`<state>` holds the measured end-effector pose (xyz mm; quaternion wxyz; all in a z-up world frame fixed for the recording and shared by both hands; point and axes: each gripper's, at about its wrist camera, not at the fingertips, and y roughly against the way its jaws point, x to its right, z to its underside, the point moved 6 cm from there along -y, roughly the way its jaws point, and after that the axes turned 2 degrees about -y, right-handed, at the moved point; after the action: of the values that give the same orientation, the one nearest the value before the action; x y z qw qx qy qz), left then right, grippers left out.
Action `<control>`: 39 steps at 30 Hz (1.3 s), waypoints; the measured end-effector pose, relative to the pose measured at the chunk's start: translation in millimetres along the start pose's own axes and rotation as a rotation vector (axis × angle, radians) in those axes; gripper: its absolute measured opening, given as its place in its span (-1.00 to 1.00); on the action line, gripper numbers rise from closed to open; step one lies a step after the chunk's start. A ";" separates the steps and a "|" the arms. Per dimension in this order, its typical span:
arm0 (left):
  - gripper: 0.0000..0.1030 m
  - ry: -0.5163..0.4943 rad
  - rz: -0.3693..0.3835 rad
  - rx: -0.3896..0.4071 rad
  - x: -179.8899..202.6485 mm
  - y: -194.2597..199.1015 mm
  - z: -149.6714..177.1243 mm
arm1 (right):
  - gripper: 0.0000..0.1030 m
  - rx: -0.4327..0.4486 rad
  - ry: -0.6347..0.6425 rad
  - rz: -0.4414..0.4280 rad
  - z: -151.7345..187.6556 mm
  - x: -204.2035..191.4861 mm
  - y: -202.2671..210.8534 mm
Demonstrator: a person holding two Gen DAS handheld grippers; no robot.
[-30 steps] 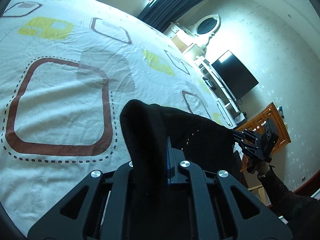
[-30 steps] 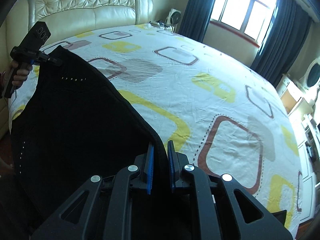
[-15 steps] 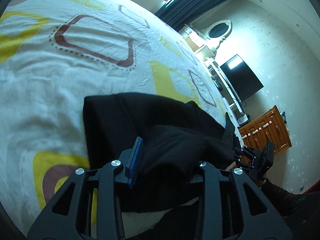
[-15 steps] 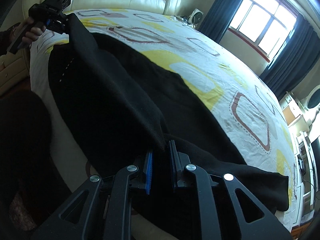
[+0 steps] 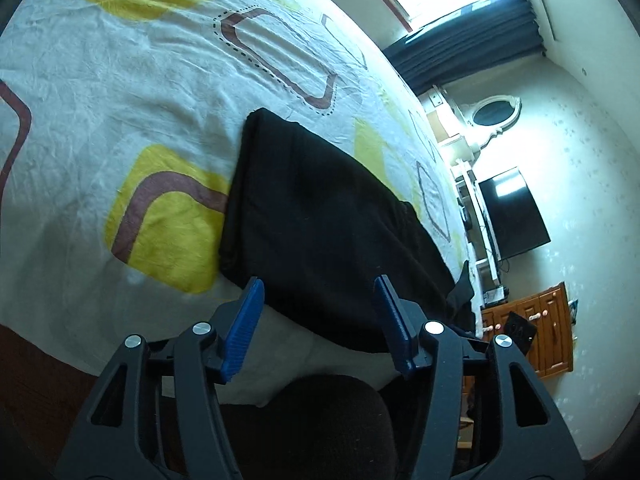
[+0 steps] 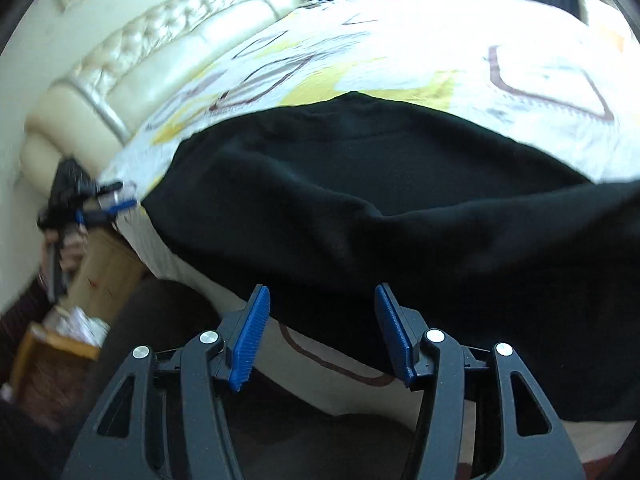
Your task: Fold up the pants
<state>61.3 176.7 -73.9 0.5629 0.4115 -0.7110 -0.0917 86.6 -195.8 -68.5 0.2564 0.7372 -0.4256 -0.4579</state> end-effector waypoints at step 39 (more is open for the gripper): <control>-0.71 0.212 -0.371 0.069 -14.1 -38.4 9.7 | -0.60 0.055 -0.757 -0.247 31.5 70.6 0.2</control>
<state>71.7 158.4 -110.3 0.5934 0.5616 -0.5627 -0.1256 73.8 -256.4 -114.8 0.0049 0.5685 -0.4103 -0.7131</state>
